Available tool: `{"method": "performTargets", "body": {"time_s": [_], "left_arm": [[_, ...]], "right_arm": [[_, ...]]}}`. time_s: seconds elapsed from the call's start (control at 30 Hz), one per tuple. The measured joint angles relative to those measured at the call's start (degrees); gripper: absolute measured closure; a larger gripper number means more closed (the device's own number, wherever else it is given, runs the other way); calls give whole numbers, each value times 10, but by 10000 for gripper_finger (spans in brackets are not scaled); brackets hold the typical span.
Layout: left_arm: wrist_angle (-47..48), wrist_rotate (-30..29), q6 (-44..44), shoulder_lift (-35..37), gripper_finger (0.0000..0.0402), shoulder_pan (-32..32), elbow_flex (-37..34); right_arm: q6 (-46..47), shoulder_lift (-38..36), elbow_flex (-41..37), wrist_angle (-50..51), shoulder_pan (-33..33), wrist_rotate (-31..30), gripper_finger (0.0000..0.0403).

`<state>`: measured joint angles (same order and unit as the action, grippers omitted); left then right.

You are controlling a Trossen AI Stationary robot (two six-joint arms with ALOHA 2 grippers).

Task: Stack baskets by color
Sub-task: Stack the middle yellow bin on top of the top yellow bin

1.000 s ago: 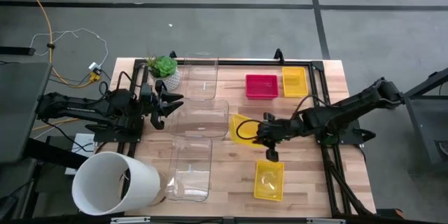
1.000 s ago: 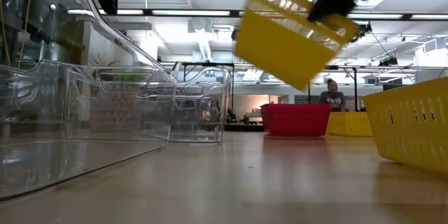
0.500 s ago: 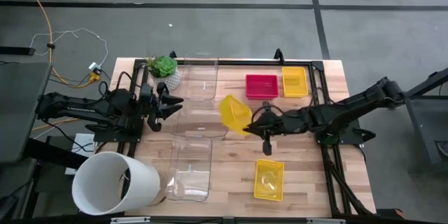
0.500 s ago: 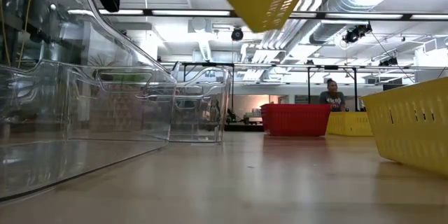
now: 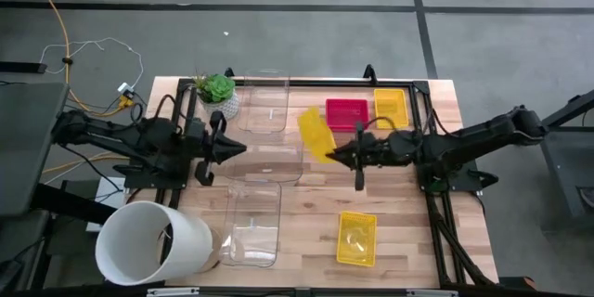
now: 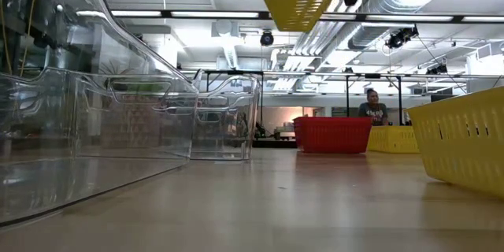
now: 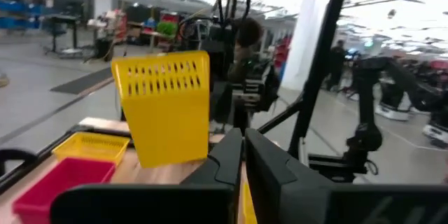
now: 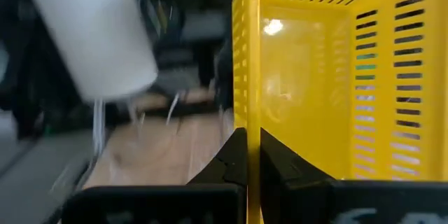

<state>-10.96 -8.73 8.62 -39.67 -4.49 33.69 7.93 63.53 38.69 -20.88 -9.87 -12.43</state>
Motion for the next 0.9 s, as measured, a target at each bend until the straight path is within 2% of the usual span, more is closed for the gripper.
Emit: {"method": "performTargets", "body": {"time_s": [0.1,0.17,0.33,0.7,0.8,0.9], "left_arm": [[1,-29,1,-9,400,-10,0],[-6,-50,0,-18,400,-15,0],[-35,-59,-18,-32,401,-17,0],[-37,-59,-18,-33,401,-15,0],[-37,-59,-18,-33,401,-15,0],[-37,-74,-18,-33,401,-15,0]], "right_arm": [[9,-2,-52,-137,6,-7,403],[10,-2,-67,-172,2,-6,403],[6,-2,-69,-174,-5,-8,403],[10,-2,-68,-184,-4,-9,403],[-11,-5,-29,-162,6,-13,403],[-9,-21,54,-9,43,-79,403]]}}
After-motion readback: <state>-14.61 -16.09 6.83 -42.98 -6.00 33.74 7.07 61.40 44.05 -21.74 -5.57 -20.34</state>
